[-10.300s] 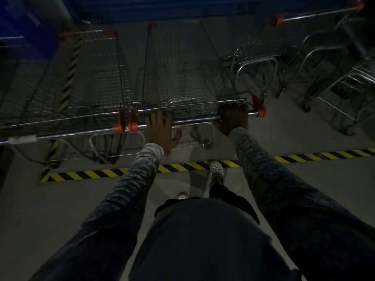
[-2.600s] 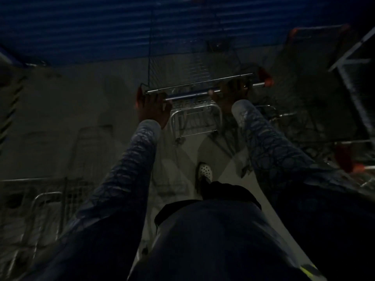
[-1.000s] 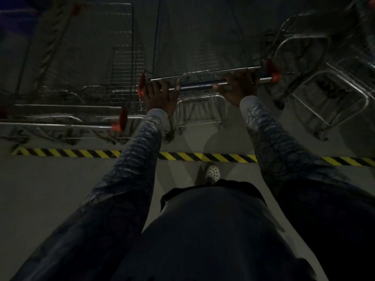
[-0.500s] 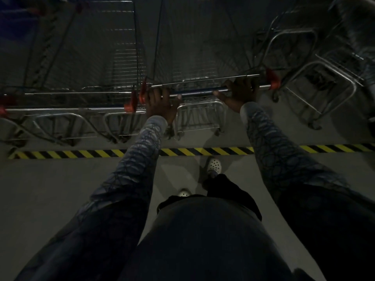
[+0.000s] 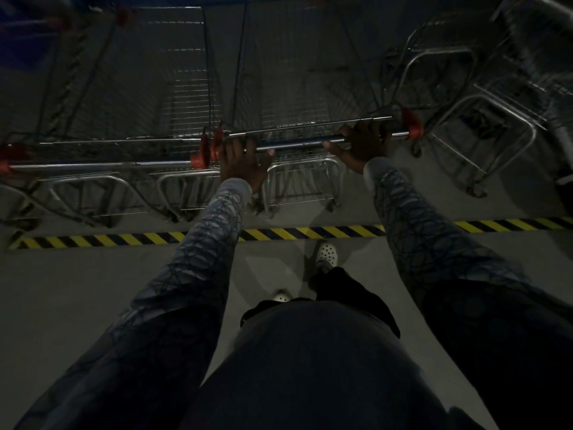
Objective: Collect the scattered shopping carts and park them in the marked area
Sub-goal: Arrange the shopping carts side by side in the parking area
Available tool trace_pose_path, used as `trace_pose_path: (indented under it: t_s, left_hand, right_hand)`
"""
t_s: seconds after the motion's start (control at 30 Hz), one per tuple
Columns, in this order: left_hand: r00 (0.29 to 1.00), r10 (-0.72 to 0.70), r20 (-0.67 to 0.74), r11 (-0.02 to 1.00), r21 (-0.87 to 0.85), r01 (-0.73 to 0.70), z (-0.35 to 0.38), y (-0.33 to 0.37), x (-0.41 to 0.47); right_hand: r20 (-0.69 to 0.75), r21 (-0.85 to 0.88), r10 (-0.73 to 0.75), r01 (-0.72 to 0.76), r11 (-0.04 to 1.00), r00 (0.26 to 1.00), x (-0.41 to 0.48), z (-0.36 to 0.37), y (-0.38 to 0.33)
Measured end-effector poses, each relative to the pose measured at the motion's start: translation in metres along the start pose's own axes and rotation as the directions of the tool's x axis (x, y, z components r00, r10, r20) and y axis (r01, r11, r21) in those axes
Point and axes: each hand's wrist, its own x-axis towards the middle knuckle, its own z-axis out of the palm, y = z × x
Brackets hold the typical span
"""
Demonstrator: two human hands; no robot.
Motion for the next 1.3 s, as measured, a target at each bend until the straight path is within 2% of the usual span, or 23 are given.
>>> trace_pose_path:
  t_s: [0.13, 0.63, 0.87, 1.1, 1.3]
  left_hand:
    - [1.000, 0.016, -0.016, 1.000, 0.010, -0.015, 0.002, -0.003, 0.000]
    - [0.995, 0.006, 0.101, 0.996, 0.084, -0.014, -0.005, -0.004, -0.001]
    - [0.996, 0.032, 0.084, 0.997, 0.068, -0.038, -0.006, -0.005, -0.005]
    - [0.973, 0.151, 0.174, 0.964, 0.191, -0.184, -0.015, -0.005, -0.006]
    - [0.947, 0.299, 0.120, 0.932, 0.178, -0.317, -0.020, 0.015, -0.012]
  right_hand:
    - [-0.011, -0.019, -0.010, 0.010, 1.000, 1.000, -0.002, -0.002, 0.000]
    - [-0.008, -0.009, 0.008, -0.008, 1.000, 1.000, -0.009, -0.005, -0.006]
    - [-0.004, -0.008, 0.014, -0.014, 1.000, 1.000, -0.012, -0.004, -0.008]
    - [-0.044, -0.006, 0.026, -0.026, 1.000, 0.999, -0.018, -0.007, -0.010]
    - [-0.038, -0.005, 0.019, -0.019, 1.000, 0.999, -0.018, -0.007, -0.010]
